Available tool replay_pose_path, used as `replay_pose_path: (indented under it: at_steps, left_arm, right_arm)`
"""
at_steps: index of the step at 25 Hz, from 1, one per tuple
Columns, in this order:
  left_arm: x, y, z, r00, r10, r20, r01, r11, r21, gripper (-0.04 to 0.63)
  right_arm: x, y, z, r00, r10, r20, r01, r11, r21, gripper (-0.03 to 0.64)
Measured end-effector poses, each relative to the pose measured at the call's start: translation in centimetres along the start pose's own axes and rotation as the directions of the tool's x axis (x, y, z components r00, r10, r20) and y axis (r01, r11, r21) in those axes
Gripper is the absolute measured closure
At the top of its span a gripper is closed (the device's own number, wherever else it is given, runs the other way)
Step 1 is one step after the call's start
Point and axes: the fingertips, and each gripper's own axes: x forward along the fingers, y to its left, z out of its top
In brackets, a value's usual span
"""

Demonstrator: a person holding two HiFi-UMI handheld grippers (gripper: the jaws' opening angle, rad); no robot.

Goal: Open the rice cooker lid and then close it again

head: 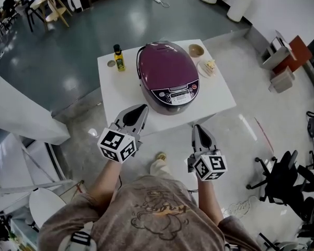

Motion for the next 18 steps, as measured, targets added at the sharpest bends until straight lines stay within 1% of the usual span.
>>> replay_pose_path:
  at_steps: [4,10,18]
  left_arm:
    - [3.0,1.5,0.5,1.000,0.020,-0.003,-0.020,1.000,-0.001,0.575]
    - [6.1,3.7,1.0,0.996,0.084,0.000,-0.084,0.996,-0.012,0.575]
    - [7.9,5.3,1.7,0.988,0.154,-0.005,-0.154,0.988,-0.021,0.575]
  right_arm:
    - [3.0,-1.9,1.3,1.000,0.019,-0.001,-0.019,1.000,-0.003,0.615]
    - [7.1,-4.0,3.2,0.997,0.078,0.002,-0.078,0.997,-0.005,0.615]
    - [10.7,-4.8,4.5,0.987,0.160,-0.015,-0.160,0.987,0.000,0.615]
